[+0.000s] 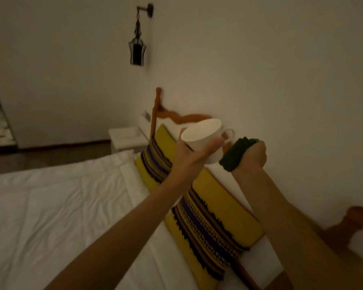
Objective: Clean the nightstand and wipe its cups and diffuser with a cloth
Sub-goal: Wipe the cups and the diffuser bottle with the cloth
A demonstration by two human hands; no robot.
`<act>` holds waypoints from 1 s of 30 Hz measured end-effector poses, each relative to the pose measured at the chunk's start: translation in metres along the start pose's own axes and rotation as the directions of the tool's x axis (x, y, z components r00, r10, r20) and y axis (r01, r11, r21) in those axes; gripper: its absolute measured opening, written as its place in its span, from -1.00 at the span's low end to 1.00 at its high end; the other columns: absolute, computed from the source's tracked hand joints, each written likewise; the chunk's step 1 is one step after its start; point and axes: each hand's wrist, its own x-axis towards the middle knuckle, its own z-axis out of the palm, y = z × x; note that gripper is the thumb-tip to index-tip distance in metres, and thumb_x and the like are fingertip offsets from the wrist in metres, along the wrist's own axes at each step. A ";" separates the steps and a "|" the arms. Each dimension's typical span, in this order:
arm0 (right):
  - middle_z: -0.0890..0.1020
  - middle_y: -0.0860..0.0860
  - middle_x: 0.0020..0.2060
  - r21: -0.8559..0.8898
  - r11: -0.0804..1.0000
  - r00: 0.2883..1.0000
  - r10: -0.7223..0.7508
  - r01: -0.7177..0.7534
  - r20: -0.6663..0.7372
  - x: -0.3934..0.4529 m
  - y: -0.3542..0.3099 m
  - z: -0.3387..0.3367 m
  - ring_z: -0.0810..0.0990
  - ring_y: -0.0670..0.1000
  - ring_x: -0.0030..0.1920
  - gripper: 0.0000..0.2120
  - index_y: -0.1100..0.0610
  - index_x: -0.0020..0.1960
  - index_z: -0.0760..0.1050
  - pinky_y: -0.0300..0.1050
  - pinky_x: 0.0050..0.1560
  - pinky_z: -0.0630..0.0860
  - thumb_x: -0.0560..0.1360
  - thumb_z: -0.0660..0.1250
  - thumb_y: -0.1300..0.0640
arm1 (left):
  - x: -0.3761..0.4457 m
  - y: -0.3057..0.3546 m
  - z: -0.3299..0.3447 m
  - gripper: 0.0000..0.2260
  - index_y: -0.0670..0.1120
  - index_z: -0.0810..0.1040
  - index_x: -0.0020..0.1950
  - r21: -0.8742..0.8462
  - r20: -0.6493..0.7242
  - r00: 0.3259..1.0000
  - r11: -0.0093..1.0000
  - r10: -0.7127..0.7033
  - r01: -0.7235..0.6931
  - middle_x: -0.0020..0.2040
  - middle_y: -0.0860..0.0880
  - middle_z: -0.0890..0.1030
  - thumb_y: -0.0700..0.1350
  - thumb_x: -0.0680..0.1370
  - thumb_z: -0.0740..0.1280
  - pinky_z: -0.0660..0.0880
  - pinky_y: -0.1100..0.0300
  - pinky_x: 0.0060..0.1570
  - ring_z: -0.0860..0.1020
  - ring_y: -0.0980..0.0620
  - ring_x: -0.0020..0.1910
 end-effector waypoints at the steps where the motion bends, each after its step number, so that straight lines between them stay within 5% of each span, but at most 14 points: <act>1: 0.47 0.03 -0.41 -0.123 0.992 1.000 0.001 -0.003 -0.016 0.005 0.015 -0.006 0.50 0.02 -0.48 -0.63 0.06 -0.33 0.43 -0.16 -0.35 0.51 0.61 0.08 0.05 | 0.001 -0.010 -0.012 -0.43 -0.04 0.48 0.32 -0.019 -0.002 1.000 1.000 -0.014 0.014 0.16 0.09 0.64 0.08 0.37 0.53 0.57 0.34 -0.06 0.62 0.20 0.11; 4: 0.49 0.07 -0.27 -0.381 0.924 0.999 0.027 -0.042 -0.043 0.015 0.063 -0.028 0.52 0.08 -0.28 -0.73 0.06 -0.20 0.40 0.00 -0.06 0.52 0.61 0.10 -0.01 | -0.007 -0.046 -0.046 -0.61 0.14 0.53 0.18 0.040 -0.009 0.998 0.997 -0.069 0.070 0.08 0.20 0.67 0.06 0.39 0.52 0.57 0.34 -0.08 0.63 0.21 0.08; 9: 0.52 0.11 -0.17 -0.640 0.768 1.000 0.025 -0.011 0.012 0.034 0.128 -0.046 0.55 0.11 -0.23 -0.73 0.08 -0.14 0.45 -0.12 -0.23 0.45 0.64 0.11 -0.01 | -0.031 -0.103 -0.090 -0.49 -0.05 0.47 0.30 0.182 -0.023 0.964 0.947 -0.264 0.264 0.15 0.04 0.62 -0.06 0.41 0.57 0.57 0.32 -0.10 0.62 0.19 0.07; 14: 0.61 0.15 -0.03 -0.798 0.594 0.977 0.090 0.104 0.194 0.045 0.191 -0.062 0.61 0.20 0.04 -0.74 0.11 -0.02 0.52 0.13 0.09 0.57 0.62 0.14 -0.01 | -0.062 -0.145 -0.130 -0.47 0.13 0.52 0.15 0.342 -0.137 0.912 0.846 -0.386 0.409 0.01 0.24 0.65 0.15 0.26 0.63 0.55 0.37 -0.17 0.61 0.29 0.01; 18: 0.54 0.03 -0.23 -0.869 0.453 0.938 0.170 0.199 0.303 0.051 0.247 -0.084 0.55 0.05 -0.13 -0.71 0.00 -0.26 0.43 0.05 0.00 0.51 0.62 0.14 0.03 | -0.095 -0.180 -0.168 -0.20 0.15 0.38 0.31 0.550 -0.244 0.853 0.658 -0.461 0.513 0.15 0.20 0.53 0.35 0.17 0.58 0.55 0.41 -0.14 0.53 0.30 0.08; 22: 0.56 0.07 -0.26 -0.918 0.378 0.931 0.277 0.122 0.237 0.060 0.302 -0.117 0.54 0.04 -0.20 -0.67 0.15 -0.21 0.53 -0.03 -0.08 0.48 0.62 0.15 0.03 | -0.134 -0.223 -0.203 -0.21 0.17 0.31 0.38 0.717 -0.201 0.796 0.467 -0.571 0.517 0.20 0.10 0.48 0.11 0.25 0.62 0.42 0.43 -0.10 0.52 0.11 0.09; 25: 0.51 0.05 -0.32 -0.947 0.311 0.912 0.359 0.085 0.199 0.064 0.338 -0.148 0.49 0.01 -0.28 -0.69 0.18 -0.21 0.48 -0.06 -0.17 0.45 0.59 0.13 0.04 | -0.171 -0.263 -0.218 -0.18 0.05 0.31 0.39 0.802 -0.171 0.711 0.323 -0.682 0.502 0.27 -0.05 0.42 -0.06 0.22 0.63 0.49 0.14 0.03 0.47 -0.08 0.18; 30: 0.49 -0.02 -0.40 -0.977 0.179 0.889 0.420 0.116 0.182 0.080 0.381 -0.189 0.46 -0.05 -0.35 -0.65 0.17 -0.29 0.45 -0.10 -0.24 0.44 0.59 0.11 0.04 | -0.237 -0.328 -0.228 -0.14 0.05 0.26 0.37 0.864 -0.181 0.556 0.139 -0.811 0.484 0.31 -0.11 0.31 -0.19 0.19 0.62 0.48 0.12 0.06 0.33 -0.04 0.19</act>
